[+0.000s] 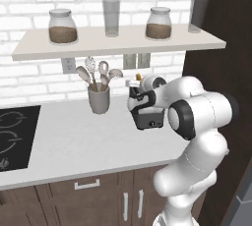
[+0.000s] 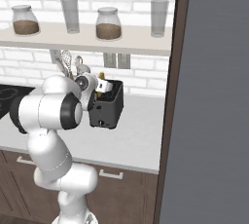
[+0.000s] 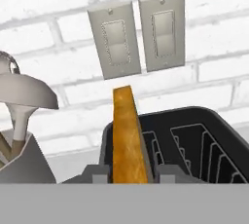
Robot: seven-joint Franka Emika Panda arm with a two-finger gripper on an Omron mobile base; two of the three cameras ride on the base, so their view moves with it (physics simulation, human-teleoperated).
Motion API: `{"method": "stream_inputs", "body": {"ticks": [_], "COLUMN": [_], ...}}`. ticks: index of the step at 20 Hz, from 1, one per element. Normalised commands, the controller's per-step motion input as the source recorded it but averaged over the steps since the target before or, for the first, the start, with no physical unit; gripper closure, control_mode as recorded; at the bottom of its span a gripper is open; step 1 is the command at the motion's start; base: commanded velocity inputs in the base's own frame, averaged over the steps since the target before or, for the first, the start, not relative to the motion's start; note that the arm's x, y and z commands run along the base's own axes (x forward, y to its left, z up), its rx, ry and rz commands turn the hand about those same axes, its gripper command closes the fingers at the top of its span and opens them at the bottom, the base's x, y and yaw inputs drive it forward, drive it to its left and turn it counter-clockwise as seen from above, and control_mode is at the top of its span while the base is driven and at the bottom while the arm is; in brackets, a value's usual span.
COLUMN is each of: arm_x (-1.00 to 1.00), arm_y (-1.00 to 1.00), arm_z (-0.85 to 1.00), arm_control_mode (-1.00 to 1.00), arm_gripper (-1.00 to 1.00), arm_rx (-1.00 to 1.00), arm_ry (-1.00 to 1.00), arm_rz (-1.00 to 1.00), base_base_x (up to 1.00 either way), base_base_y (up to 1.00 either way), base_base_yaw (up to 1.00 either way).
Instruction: Start the toaster. Once the lever pops up, take the bread to the plate on the dining counter.
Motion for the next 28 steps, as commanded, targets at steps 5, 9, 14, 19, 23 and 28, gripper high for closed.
{"method": "stream_inputs", "body": {"ticks": [5, 9, 14, 19, 23, 28], "arm_x": [-0.02, -0.25, -0.49, -0.9, -1.0, -1.0], "arm_y": [-0.33, -0.57, -0.75, -0.82, -0.42, -0.02], "arm_z": [0.58, 0.67, 0.83, 0.24, -0.04, 0.44], "arm_control_mode": [-1.0, -1.0, -1.0, -1.0, -1.0, -1.0], "arm_gripper": [1.0, 1.0, 1.0, 1.0, 1.0, 1.0], "arm_rx": [0.18, 0.23, 0.28, 0.32, 0.3, 0.2], "arm_ry": [-0.07, 0.02, 0.13, 0.05, -0.2, -0.06], "arm_rz": [0.0, 0.0, 0.0, 0.0, -0.04, -0.01], "base_base_x": [0.0, 0.0, 0.0, 0.0, 0.0, 0.0], "base_base_y": [0.0, 0.0, 0.0, 0.0, 0.0, 0.0], "base_base_yaw": [0.0, 0.0, 0.0, 0.0, 0.0, 0.0]}}
